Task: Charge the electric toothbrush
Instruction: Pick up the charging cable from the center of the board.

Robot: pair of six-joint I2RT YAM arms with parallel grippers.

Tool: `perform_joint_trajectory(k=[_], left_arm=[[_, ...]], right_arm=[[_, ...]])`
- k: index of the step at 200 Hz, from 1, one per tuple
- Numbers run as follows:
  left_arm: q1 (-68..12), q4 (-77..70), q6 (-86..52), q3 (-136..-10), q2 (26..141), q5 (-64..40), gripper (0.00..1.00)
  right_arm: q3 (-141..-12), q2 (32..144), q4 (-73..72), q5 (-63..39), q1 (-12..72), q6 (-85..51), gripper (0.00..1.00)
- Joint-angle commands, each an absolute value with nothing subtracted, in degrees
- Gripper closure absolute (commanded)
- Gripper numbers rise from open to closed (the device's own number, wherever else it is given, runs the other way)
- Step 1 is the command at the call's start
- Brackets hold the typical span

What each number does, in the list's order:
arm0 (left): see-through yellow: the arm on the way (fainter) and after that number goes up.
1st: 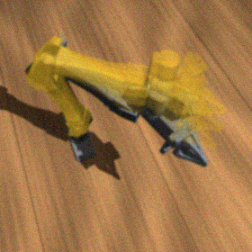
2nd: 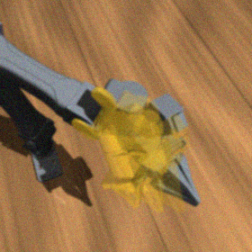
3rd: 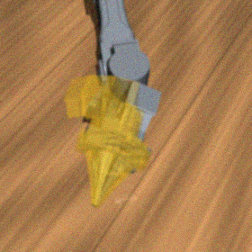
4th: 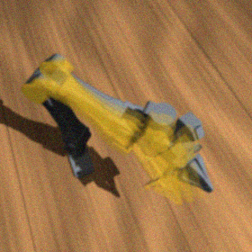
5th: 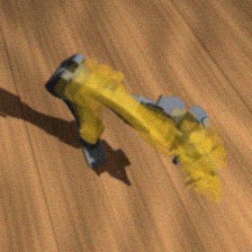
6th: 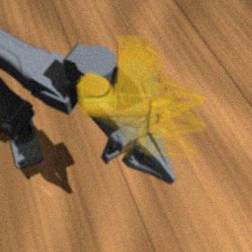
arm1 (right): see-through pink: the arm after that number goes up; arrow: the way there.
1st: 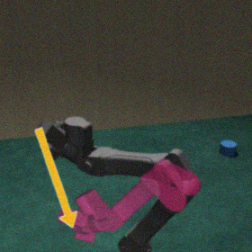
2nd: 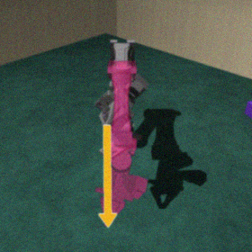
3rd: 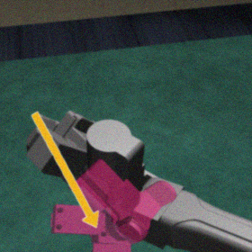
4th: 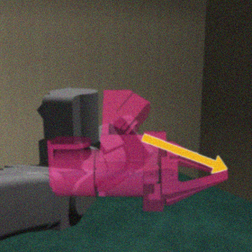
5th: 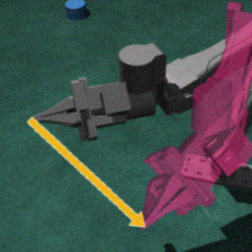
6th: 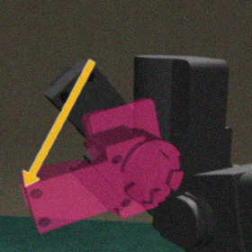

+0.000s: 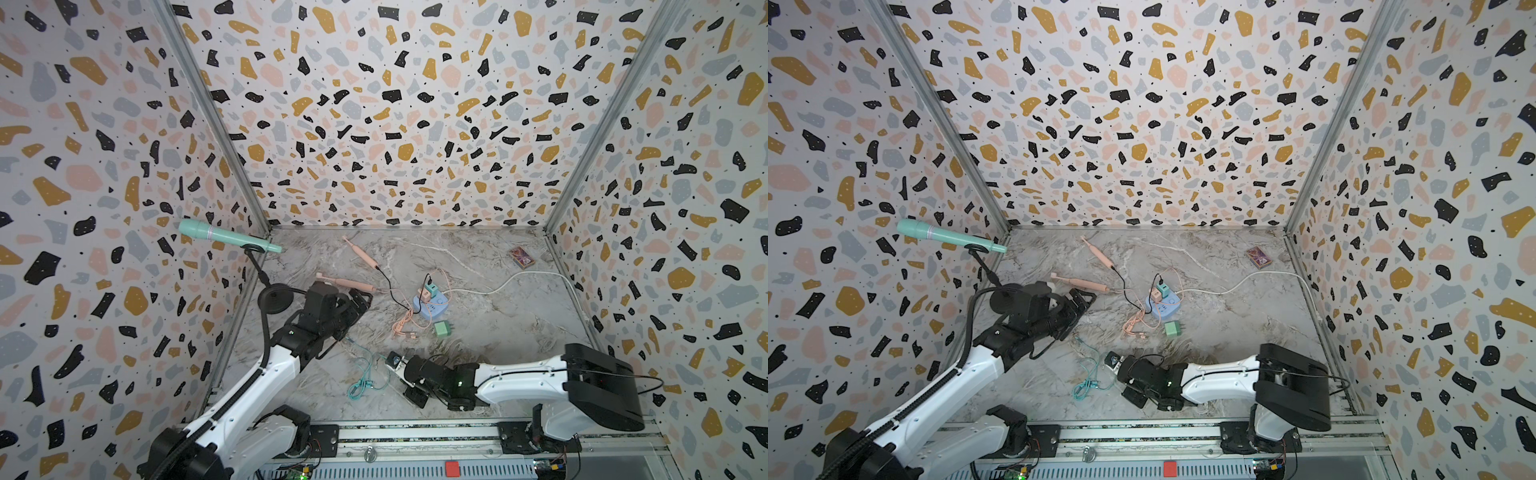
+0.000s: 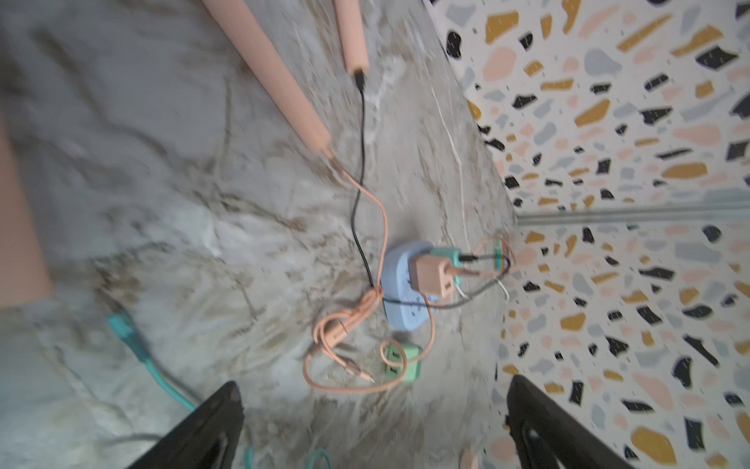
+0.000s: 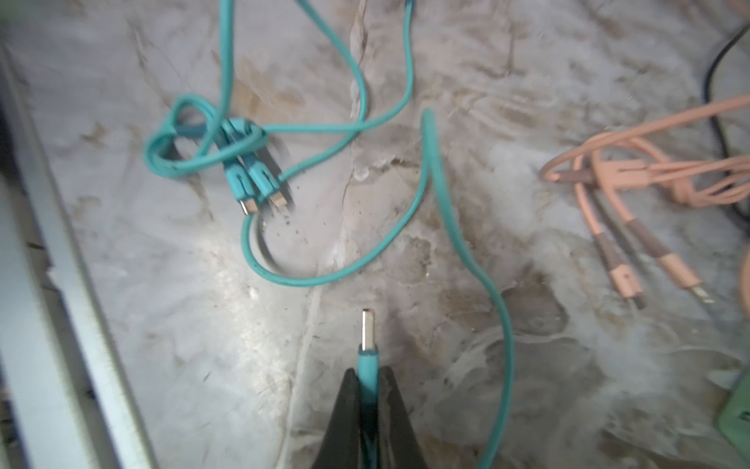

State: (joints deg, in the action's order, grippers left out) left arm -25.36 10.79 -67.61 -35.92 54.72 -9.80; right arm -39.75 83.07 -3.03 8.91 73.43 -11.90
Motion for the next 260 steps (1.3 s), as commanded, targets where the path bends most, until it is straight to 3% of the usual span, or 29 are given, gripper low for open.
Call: perform_joint_trajectory(k=[1, 36, 72, 86, 123, 161, 241, 260], left_arm=[[-32.09, 0.31, -80.56, -30.69, 48.95, -8.48, 0.0], [-48.3, -9.01, -94.04, -24.77, 46.66, 0.18, 0.05], [-55.19, -10.99, -94.89, -28.87, 52.54, 3.33, 0.16], [-55.72, -10.9, -94.34, -30.34, 53.77, 3.95, 0.2], [-55.72, -7.03, -91.91, -32.69, 55.87, 4.12, 0.51], [-55.72, -2.28, -89.42, -34.26, 58.0, 3.22, 0.59], [-55.72, 5.49, -84.46, -39.91, 60.03, 4.53, 0.98], [-55.72, 5.1, -84.63, -39.48, 60.78, 3.8, 1.0]], right_arm=[[-37.61, 71.65, -5.87, 0.94, 68.09, -12.56, 1.0], [-35.3, 61.92, -9.53, -5.16, 63.03, -12.51, 1.0], [-37.09, 63.38, -8.07, -5.31, 62.84, -11.94, 1.0], [-37.12, 63.87, -8.17, -5.5, 62.81, -12.18, 1.0], [-36.66, 62.71, -8.33, -4.29, 62.78, -12.98, 1.0], [-36.61, 61.9, -7.54, -3.71, 62.77, -13.07, 1.0], [-36.32, 62.29, -7.12, -3.45, 62.77, -14.01, 1.0], [-36.27, 62.31, -7.86, -3.36, 62.79, -14.47, 1.0]])
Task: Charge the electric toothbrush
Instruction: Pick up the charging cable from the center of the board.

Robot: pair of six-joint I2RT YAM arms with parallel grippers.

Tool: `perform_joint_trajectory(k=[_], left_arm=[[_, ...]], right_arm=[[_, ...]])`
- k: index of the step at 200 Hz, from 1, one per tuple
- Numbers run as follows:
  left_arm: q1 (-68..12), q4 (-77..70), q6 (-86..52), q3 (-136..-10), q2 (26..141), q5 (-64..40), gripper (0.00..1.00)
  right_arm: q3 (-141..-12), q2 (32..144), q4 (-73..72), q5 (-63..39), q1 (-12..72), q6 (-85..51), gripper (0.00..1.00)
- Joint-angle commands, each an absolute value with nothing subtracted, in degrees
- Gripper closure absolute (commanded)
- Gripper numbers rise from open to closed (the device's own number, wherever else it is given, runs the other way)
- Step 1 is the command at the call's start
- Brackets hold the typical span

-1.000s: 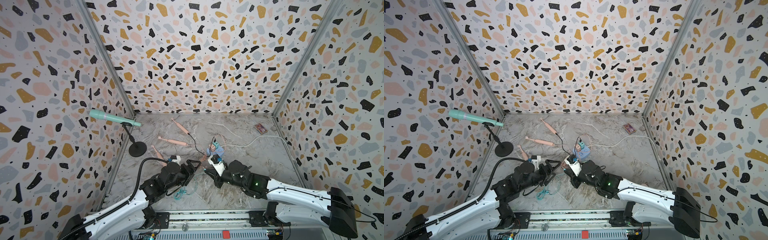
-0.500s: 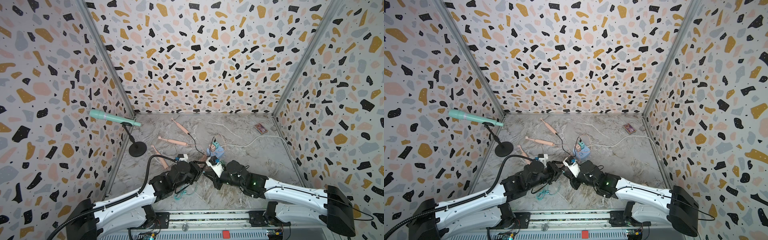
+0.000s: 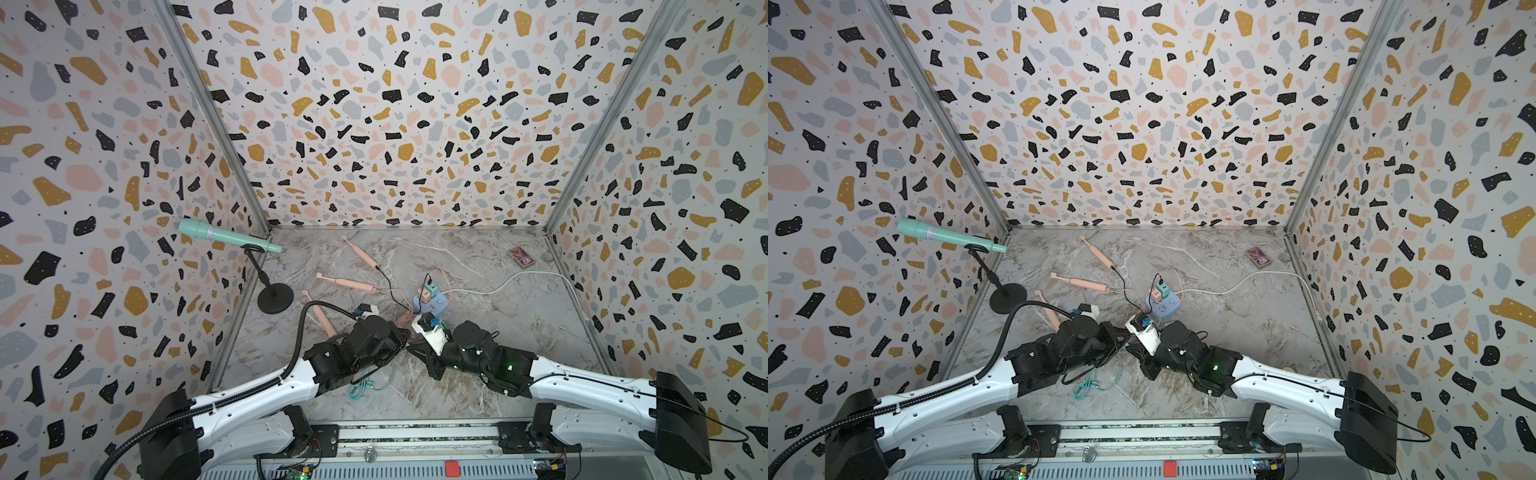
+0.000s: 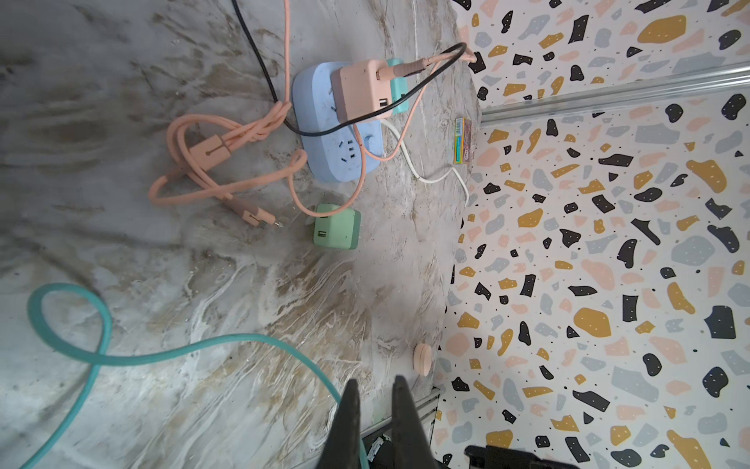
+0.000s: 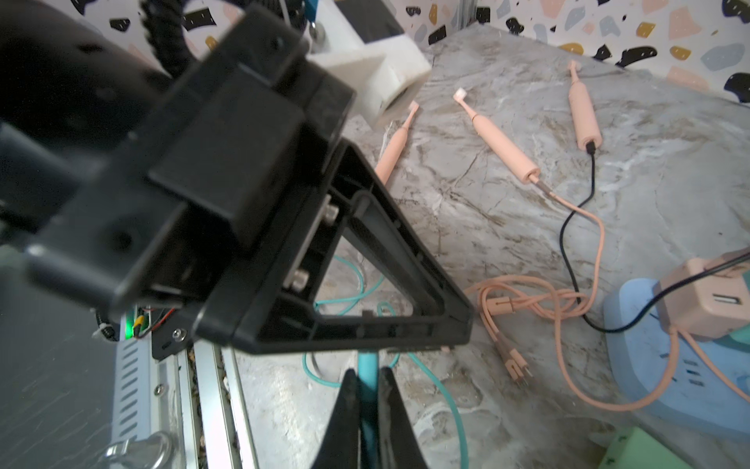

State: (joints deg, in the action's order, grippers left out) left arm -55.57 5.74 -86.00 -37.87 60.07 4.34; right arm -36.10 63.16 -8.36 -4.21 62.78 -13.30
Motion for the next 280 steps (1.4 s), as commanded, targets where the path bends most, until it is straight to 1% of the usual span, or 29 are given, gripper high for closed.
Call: perform_joint_trajectory(k=[1, 6, 11, 16, 28, 35, 44, 60, 70, 88, 114, 134, 151, 193, 219, 234, 247, 269, 280], left_arm=[[-55.72, 5.1, -84.68, -39.47, 60.8, 3.74, 1.0], [-55.72, 5.11, -85.0, -39.34, 60.97, 3.49, 1.0], [-55.72, 4.93, -85.32, -39.09, 60.99, 3.28, 1.0], [-55.72, 4.61, -85.83, -38.87, 60.92, 3.1, 1.0], [-55.72, 3.58, -87.2, -37.95, 60.36, 2.99, 1.0], [-55.72, 3.33, -87.96, -37.49, 59.81, 3.18, 1.0], [-55.72, 2.91, -88.9, -36.95, 58.92, 3.76, 1.0], [-55.72, 2.21, -91.24, -35.72, 56.99, 4.72, 1.0], [-55.72, 1.13, -93.03, -34.56, 55.78, 4.92, 1.0], [-55.72, -2.0, -96.11, -31.79, 54.11, 4.71, 1.0], [-55.77, -6.18, -98.9, -28.97, 54.07, 3.28, 1.0], [-55.72, -8.02, -99.88, -28.28, 54.5, 2.55, 1.0], [-55.72, -8.29, -100.02, -28.47, 54.37, 2.4, 1.0], [-55.73, -8.06, -100.55, -28.37, 53.16, 2.72, 1.0], [-55.73, -8.35, -100.54, -28.09, 53.11, 2.46, 1.0], [-55.76, -8.59, -100.7, -27.78, 53.05, 2.44, 1.0], [-55.73, -9.02, -100.81, -27.72, 52.93, 2.29, 1.0], [-55.79, -8.65, -100.56, -27.97, 52.97, 2.39, 1.0], [-55.73, -8.69, -100.59, -27.91, 52.93, 2.4, 1.0]], right_arm=[[-36.24, 62.31, -7.88, -3.31, 62.77, -14.49, 1.0], [-36.14, 62.13, -8.23, -3.25, 62.84, -14.77, 1.0], [-35.78, 61.86, -8.91, -3.3, 62.7, -14.98, 0.94], [-35.13, 61.42, -9.98, -4.05, 62.67, -15.16, 0.86], [-32.53, 59.86, -13.94, -5.89, 62.3, -16.18, 0.57], [-30.25, 58.93, -17.33, -7.32, 61.86, -17.18, 0.45], [-27.1, 57.57, -21.84, -10.24, 60.96, -18.13, 0.39], [-22.29, 54.96, -30.0, -13.02, 60.49, -19.59, 0.36], [-19.12, 53.48, -35.92, -13.61, 60.47, -20.27, 0.36], [-14.61, 52.3, -45.71, -13.94, 60.42, -21.17, 0.39], [-13.83, 55.33, -52.58, -15.07, 60.46, -20.75, 0.42], [-15.05, 59.04, -54.55, -14.44, 60.47, -19.72, 0.45], [-16.38, 61.89, -55.23, -13.41, 60.49, -19.07, 0.5], [-17.16, 66.29, -56.06, -9.9, 60.51, -17.48, 0.51], [-17.85, 67.16, -56.8, -9.47, 60.54, -17.34, 0.59], [-18.36, 68.06, -57.13, -9.75, 60.49, -17.31, 0.61], [-18.8, 68.71, -57.28, -10.02, 60.48, -17.24, 0.66], [-19.17, 69.44, -57.64, -10.12, 60.54, -17.41, 0.69], [-19.33, 69.6, -57.66, -9.77, 60.56, -17.42, 0.72]])
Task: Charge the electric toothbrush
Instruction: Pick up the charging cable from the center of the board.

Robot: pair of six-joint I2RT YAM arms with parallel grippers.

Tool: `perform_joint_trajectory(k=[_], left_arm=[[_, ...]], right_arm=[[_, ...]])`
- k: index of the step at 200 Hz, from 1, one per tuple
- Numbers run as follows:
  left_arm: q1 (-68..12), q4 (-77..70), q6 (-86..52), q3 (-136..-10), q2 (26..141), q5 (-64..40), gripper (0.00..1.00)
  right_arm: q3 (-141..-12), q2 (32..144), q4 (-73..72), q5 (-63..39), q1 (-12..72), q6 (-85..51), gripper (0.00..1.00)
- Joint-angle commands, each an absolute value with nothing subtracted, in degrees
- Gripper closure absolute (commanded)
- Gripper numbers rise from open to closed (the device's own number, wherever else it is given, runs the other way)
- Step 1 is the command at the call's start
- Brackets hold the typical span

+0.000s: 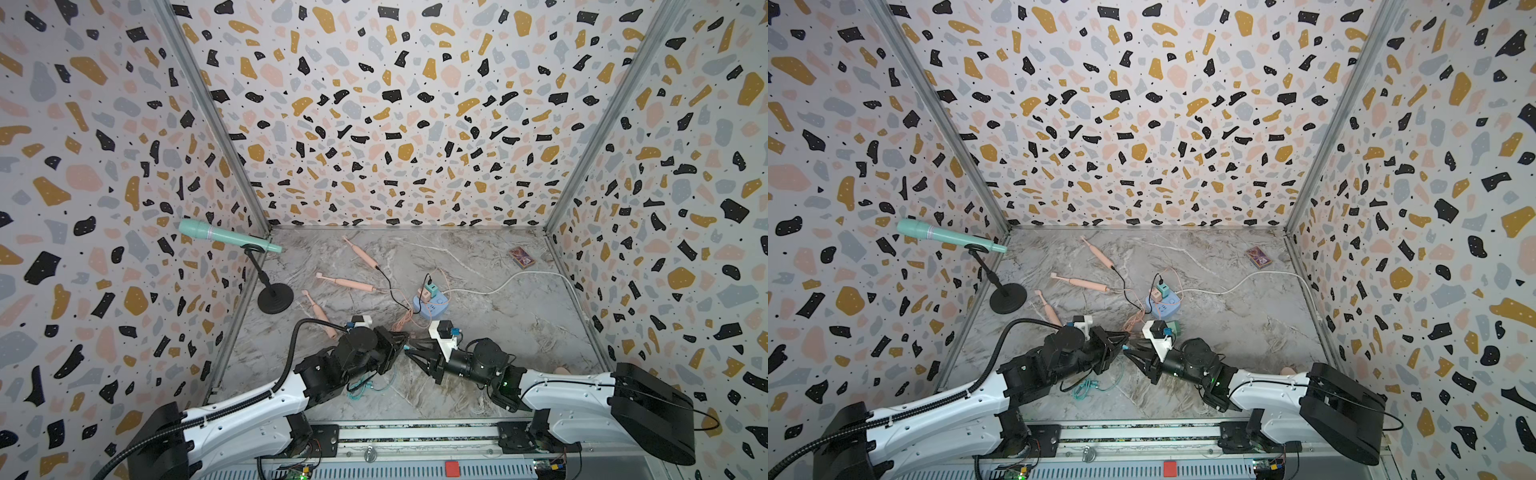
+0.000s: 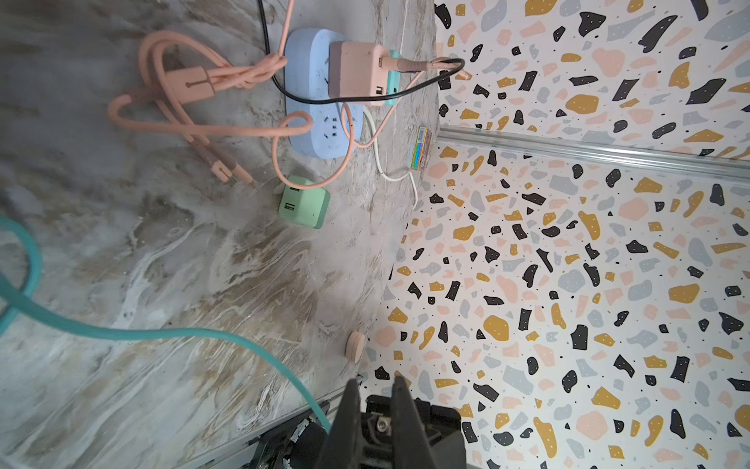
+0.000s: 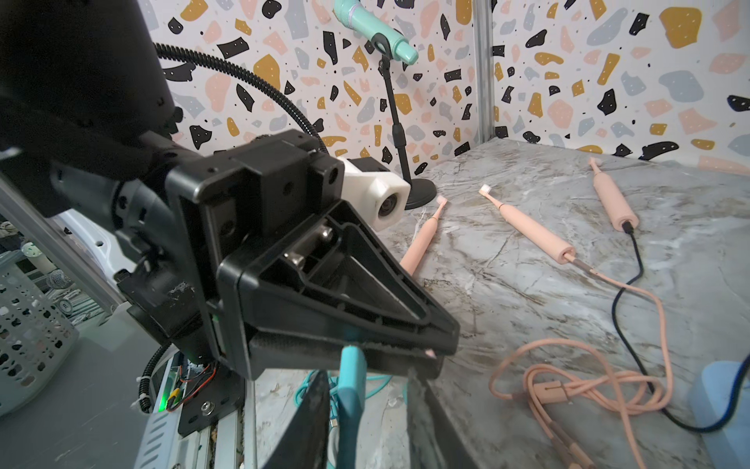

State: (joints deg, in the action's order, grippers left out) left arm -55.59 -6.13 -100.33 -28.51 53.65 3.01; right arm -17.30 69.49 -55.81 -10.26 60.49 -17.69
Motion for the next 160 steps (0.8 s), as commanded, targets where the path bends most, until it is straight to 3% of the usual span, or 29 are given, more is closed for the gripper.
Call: perform_joint_trajectory(k=[1, 50, 61, 70, 83, 118, 160], left_arm=[[-55.72, -8.7, -100.57, -27.88, 52.92, 2.38, 1.0], [-55.72, -7.67, -100.62, -28.12, 52.05, 3.45, 0.99], [-55.74, -7.22, -99.97, -28.6, 51.62, 4.62, 0.75], [-55.72, -6.38, -98.97, -29.38, 51.35, 5.95, 0.38], [-55.72, -2.95, -96.71, -31.58, 51.75, 7.86, 0.01], [-54.11, 4.09, -81.24, -41.15, 59.47, 9.79, 0.0], [-53.77, 28.2, -52.14, -68.48, 83.88, 8.56, 0.0]], right_arm=[[-19.36, 69.61, -57.63, -9.76, 60.56, -17.41, 0.73], [-19.64, 68.6, -55.12, -8.79, 60.94, -16.93, 1.0], [-19.15, 66.47, -53.19, -7.05, 60.91, -16.96, 1.0], [-18.17, 63.41, -51.73, -5.14, 60.89, -17.27, 1.0], [-17.01, 58.15, -47.87, -1.64, 60.77, -17.96, 1.0], [-14.51, 39.01, -26.26, 11.85, 59.95, -25.02, 1.0], [-19.12, 21.31, 7.44, 22.62, 59.02, -37.28, 1.0]])
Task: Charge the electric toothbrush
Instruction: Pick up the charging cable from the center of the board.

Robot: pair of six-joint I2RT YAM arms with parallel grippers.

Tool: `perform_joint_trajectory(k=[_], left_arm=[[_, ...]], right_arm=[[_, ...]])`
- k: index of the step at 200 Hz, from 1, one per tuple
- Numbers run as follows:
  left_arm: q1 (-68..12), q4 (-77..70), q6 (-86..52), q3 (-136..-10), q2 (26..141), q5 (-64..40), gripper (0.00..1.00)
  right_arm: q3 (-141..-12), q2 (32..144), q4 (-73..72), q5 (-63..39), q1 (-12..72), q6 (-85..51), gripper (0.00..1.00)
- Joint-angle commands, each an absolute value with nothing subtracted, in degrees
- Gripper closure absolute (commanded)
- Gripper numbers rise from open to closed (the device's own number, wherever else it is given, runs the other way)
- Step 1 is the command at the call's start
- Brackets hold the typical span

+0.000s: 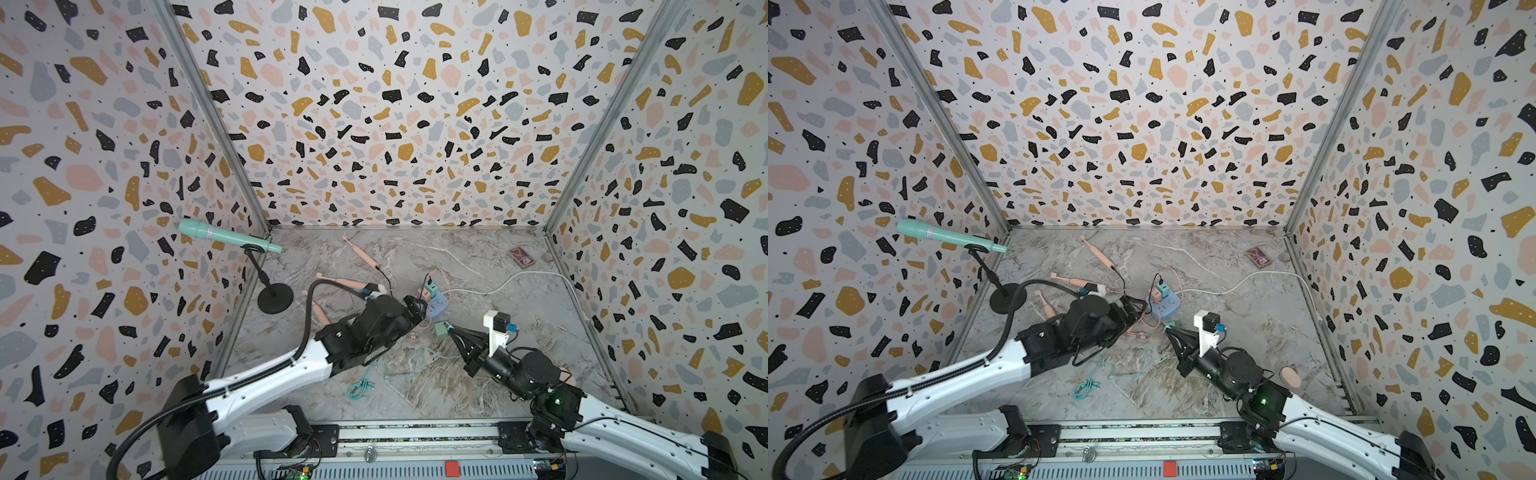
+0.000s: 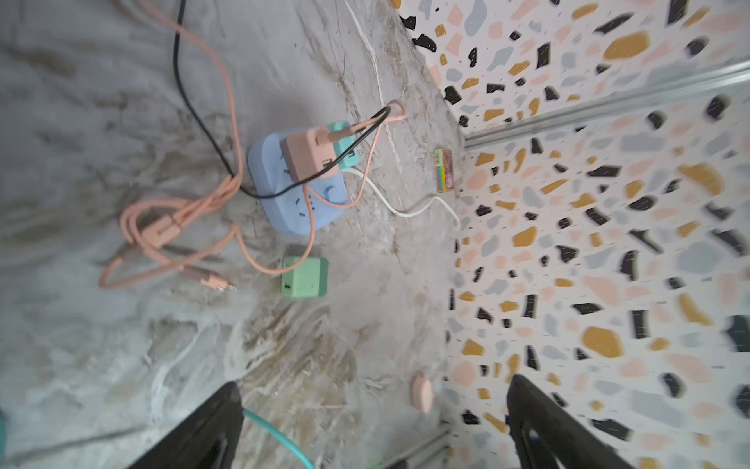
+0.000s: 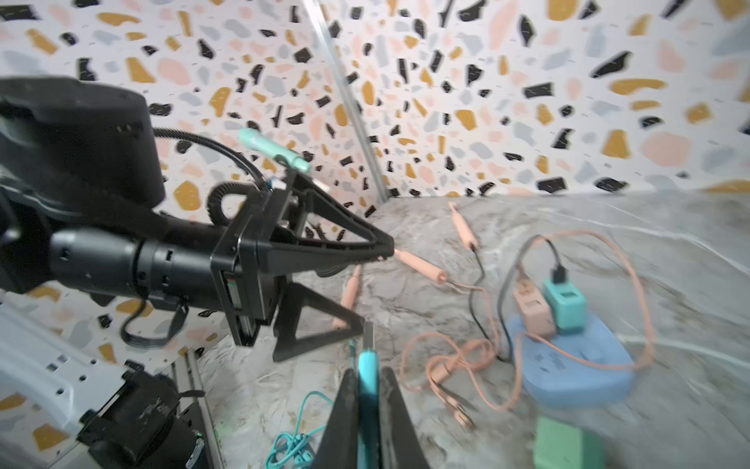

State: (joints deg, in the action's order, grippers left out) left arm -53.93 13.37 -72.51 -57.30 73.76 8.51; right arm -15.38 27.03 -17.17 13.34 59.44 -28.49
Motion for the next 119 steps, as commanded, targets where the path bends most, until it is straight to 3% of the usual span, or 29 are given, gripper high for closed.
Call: perform_joint_trajectory(k=[1, 19, 46, 76, 119], left_arm=[[-53.78, 28.43, -51.78, -69.13, 84.26, 8.59, 0.0], [-54.52, 26.43, -44.29, -73.6, 89.46, 7.41, 0.0], [-55.64, 34.47, -34.89, -84.93, 102.1, 4.41, 0.04], [-58.74, 38.01, -24.58, -91.81, 112.79, 11.48, 0.05], [-58.8, 40.93, -17.6, -99.69, 124.14, 12.82, 0.06]], right_arm=[[-19.32, 21.02, 8.03, 22.78, 59.04, -37.62, 1.0], [-22.07, 16.46, 17.0, 24.95, 59.0, -39.76, 1.0], [-25.93, 9.7, 24.58, 28.55, 59.06, -40.3, 1.0], [-25.77, 3.97, 23.41, 27.96, 59.38, -38.72, 1.0], [-24.96, 0.92, 21.3, 26.03, 59.51, -36.75, 1.0]])
